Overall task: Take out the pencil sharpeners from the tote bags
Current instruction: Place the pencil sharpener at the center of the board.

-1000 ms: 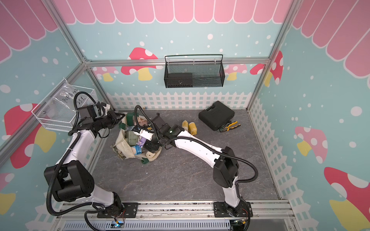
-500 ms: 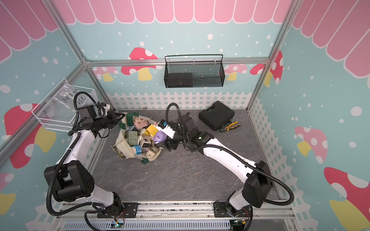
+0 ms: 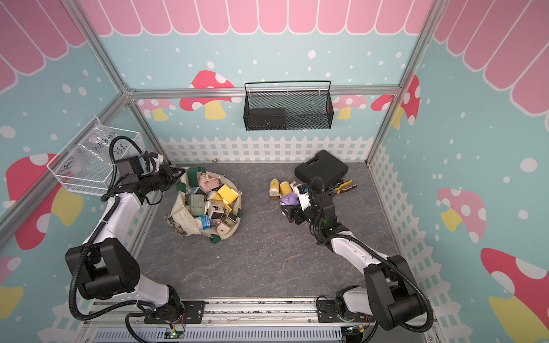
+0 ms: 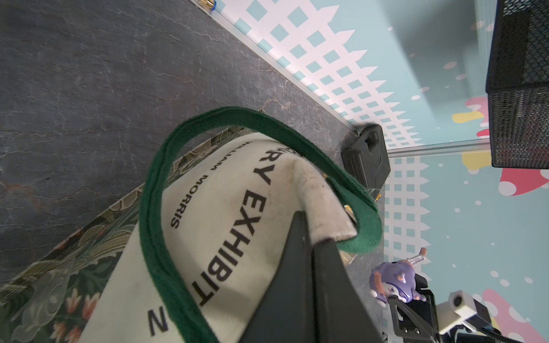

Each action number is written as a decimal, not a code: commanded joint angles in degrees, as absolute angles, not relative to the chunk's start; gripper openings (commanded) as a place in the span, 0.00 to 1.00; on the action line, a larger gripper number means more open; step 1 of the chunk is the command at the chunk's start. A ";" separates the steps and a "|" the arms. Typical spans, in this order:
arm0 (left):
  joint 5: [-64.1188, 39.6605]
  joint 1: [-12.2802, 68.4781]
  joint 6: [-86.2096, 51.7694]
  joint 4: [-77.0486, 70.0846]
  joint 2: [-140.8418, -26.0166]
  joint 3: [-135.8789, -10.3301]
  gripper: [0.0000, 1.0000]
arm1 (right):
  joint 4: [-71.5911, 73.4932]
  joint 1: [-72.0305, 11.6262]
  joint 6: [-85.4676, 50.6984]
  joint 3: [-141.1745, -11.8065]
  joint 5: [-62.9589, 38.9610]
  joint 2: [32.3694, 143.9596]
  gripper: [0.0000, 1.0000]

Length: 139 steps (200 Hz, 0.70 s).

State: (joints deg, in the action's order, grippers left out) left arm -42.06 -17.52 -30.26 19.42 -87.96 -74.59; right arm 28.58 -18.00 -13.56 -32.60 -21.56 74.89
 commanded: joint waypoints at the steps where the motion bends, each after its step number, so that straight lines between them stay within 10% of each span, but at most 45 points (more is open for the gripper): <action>1: -42.65 -18.32 -30.94 17.14 -87.98 -74.88 0.00 | 47.15 -15.63 -16.40 -29.73 -17.30 76.50 0.42; 44: -42.63 -18.34 -30.85 17.11 -87.98 -74.79 0.00 | 70.30 -13.47 -15.27 -25.24 -13.74 88.23 0.42; 139: -42.64 -18.49 -30.94 17.14 -87.72 -74.88 0.00 | 74.43 -8.64 -22.70 -36.19 -15.64 106.45 0.44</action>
State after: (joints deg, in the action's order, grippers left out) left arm -42.06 -17.52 -30.26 19.42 -87.96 -74.59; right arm 68.75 -9.69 -19.07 -33.45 -14.44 103.46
